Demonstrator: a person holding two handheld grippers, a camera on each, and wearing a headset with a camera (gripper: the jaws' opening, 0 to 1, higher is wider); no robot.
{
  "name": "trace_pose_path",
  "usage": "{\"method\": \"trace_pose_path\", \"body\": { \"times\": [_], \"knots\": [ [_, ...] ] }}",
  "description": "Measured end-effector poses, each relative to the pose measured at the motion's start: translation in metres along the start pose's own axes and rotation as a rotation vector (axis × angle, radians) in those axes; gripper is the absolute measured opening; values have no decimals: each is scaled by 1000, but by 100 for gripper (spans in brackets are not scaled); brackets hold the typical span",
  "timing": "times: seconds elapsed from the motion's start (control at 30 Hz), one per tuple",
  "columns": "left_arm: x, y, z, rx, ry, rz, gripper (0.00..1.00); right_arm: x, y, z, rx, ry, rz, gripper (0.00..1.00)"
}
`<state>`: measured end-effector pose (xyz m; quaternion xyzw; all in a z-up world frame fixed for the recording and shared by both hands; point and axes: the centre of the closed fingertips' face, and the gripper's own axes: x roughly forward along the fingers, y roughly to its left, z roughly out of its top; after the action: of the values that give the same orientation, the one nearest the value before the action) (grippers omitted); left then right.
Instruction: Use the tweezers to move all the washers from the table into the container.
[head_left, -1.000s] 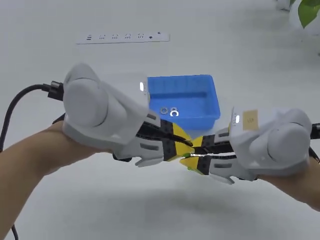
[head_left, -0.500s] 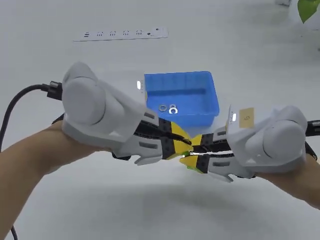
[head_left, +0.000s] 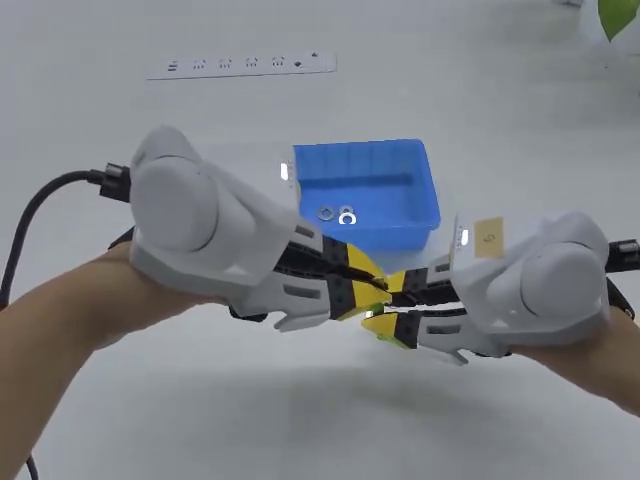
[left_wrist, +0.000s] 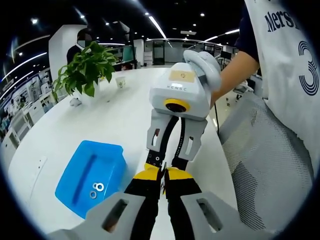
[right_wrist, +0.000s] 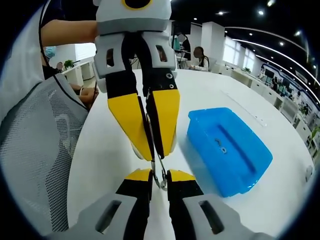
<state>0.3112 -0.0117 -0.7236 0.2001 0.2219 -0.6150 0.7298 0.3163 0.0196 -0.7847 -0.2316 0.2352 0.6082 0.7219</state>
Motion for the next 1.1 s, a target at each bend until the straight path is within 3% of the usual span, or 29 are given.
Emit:
{"method": "trace_pose_path", "body": {
  "times": [0.5, 0.73, 1.1],
  "knots": [
    [0, 4, 0, -27, -2, 8, 7, 0, -1, -1, -8, 10, -4, 11],
    [-1, 2, -1, -42, -2, 3, 7, 0, 2, -1, -7, 6, 19, 11],
    [-15, 4, 12, -14, -8, 6, 7, -6, -2, 17, -16, -32, 6, 11]
  ]
}}
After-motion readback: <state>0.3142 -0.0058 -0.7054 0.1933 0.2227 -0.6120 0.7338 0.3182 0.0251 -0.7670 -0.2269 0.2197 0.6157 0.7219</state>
